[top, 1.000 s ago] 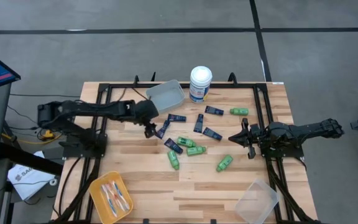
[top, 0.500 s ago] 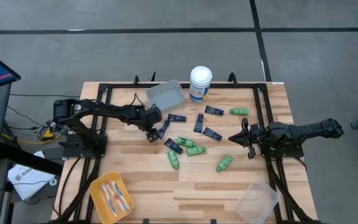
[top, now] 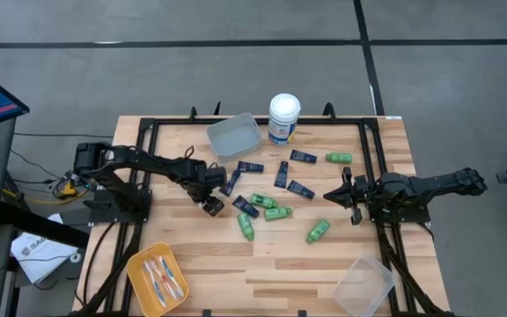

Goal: Pick & Place Travel size toiletries
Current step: Put the dark blue toothbrush into the yellow bin

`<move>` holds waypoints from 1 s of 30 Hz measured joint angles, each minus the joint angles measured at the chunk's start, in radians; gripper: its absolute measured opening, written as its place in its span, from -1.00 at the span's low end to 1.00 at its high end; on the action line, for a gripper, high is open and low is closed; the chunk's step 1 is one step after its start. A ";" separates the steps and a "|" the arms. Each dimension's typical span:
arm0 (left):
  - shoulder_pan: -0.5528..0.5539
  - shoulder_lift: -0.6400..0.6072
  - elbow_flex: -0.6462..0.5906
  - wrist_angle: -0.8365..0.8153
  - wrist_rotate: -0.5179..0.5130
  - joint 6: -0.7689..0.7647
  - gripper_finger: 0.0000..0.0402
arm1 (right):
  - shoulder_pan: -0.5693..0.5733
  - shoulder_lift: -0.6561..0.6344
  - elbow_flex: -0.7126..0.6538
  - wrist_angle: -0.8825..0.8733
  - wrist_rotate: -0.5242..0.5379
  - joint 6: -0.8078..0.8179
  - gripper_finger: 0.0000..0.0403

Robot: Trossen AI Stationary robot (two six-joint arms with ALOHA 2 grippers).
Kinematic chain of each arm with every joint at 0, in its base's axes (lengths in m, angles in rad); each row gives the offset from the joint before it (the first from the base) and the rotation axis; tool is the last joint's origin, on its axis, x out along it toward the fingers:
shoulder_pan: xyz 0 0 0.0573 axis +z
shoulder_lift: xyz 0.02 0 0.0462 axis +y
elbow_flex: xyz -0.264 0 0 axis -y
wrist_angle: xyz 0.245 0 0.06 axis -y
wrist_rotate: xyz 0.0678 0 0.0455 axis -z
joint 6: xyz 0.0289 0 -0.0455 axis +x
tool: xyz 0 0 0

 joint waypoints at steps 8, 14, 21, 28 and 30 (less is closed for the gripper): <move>-0.094 -0.179 0.000 0.006 -0.113 -0.142 0.13 | 0.000 0.000 0.000 -0.001 0.000 0.000 -0.97; -0.150 -0.307 -0.001 -0.036 -0.461 -0.241 0.13 | 0.000 0.000 0.000 -0.001 0.000 0.000 -0.97; -0.125 -0.262 -0.101 -0.045 -0.456 -0.387 0.13 | 0.000 0.000 0.000 -0.001 0.000 0.000 -0.97; -0.127 -0.191 -0.192 0.090 -0.506 -0.481 0.13 | 0.000 0.000 0.000 -0.002 0.000 0.000 -0.97; -0.128 -0.175 -0.206 0.128 -0.495 -0.482 0.13 | 0.000 0.000 0.000 -0.001 0.000 0.000 -0.97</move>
